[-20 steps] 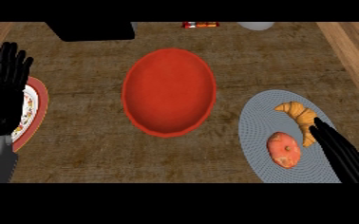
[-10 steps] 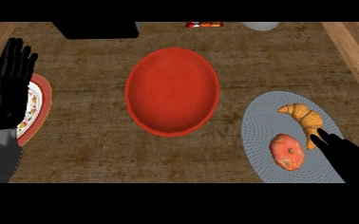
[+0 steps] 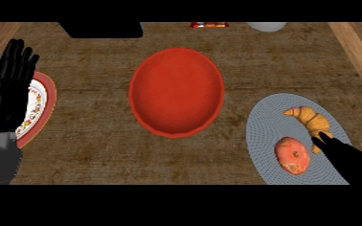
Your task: Pick the squash from the placemat and place it in the bowl
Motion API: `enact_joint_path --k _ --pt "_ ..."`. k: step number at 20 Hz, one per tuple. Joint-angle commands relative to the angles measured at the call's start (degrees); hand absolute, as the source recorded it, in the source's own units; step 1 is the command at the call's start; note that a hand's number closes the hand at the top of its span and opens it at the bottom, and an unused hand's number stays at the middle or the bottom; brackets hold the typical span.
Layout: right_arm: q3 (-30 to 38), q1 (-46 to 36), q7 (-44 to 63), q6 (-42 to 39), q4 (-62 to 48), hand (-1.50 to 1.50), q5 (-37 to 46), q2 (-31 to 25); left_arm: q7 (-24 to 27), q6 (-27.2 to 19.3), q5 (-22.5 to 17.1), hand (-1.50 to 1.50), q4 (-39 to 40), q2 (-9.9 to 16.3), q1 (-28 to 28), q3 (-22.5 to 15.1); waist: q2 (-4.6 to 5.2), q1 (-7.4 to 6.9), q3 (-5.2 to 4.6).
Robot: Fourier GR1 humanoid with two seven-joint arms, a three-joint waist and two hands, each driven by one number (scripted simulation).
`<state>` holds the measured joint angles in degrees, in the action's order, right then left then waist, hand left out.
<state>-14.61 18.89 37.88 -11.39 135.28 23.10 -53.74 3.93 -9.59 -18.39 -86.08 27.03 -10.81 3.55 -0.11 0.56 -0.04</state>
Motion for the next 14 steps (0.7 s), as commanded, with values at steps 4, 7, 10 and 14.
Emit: enact_joint_path --k 4,7,10,14 --pt "-3.5 -4.8 4.2 -4.7 0.0 -1.5 0.6 8.9 -2.2 -0.3 2.2 0.0 1.2 -2.8 -3.3 -0.3 0.12 -0.5 0.03" --pt "1.2 -1.7 -2.9 -6.0 -5.4 -1.5 1.1 9.6 1.2 1.8 3.2 0.0 6.3 -3.1 -5.1 1.6 0.1 -0.06 0.05" --pt "-2.8 -4.4 -1.7 -5.9 -8.6 -1.5 5.8 14.0 -0.1 1.0 4.3 0.0 2.6 -3.7 -3.6 1.4 0.09 -0.51 0.05" --pt "0.6 -2.2 -7.3 -6.5 -10.4 -1.5 7.8 15.2 -2.1 4.0 3.5 0.0 4.8 -2.0 -5.1 4.3 0.08 -0.22 0.04"
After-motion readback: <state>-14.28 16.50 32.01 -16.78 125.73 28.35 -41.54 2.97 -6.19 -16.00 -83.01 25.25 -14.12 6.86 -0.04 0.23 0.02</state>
